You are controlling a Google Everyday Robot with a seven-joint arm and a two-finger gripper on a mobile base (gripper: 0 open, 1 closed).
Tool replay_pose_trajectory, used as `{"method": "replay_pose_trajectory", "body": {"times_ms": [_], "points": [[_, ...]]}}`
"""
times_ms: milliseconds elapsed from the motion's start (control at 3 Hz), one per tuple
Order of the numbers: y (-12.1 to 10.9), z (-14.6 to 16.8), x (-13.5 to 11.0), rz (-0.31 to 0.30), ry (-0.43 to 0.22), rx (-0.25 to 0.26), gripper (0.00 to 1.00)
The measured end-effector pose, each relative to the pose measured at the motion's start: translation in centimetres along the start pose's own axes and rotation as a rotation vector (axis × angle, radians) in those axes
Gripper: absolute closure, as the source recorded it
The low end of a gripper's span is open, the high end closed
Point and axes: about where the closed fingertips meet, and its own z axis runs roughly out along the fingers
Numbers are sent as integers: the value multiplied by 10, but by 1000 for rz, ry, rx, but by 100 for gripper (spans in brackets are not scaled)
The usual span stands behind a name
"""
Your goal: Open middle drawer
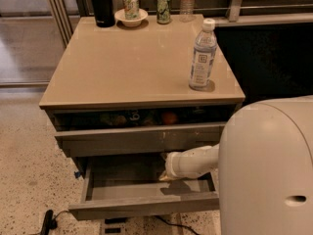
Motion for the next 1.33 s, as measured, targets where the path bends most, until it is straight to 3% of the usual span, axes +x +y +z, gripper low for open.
{"method": "replay_pose_trajectory", "body": {"times_ms": [667,1000,1333], "points": [[0,0,0,0,0,-2,86],[6,2,1,0,2,-21,100],[21,1,8,9,12,-60,100]]}}
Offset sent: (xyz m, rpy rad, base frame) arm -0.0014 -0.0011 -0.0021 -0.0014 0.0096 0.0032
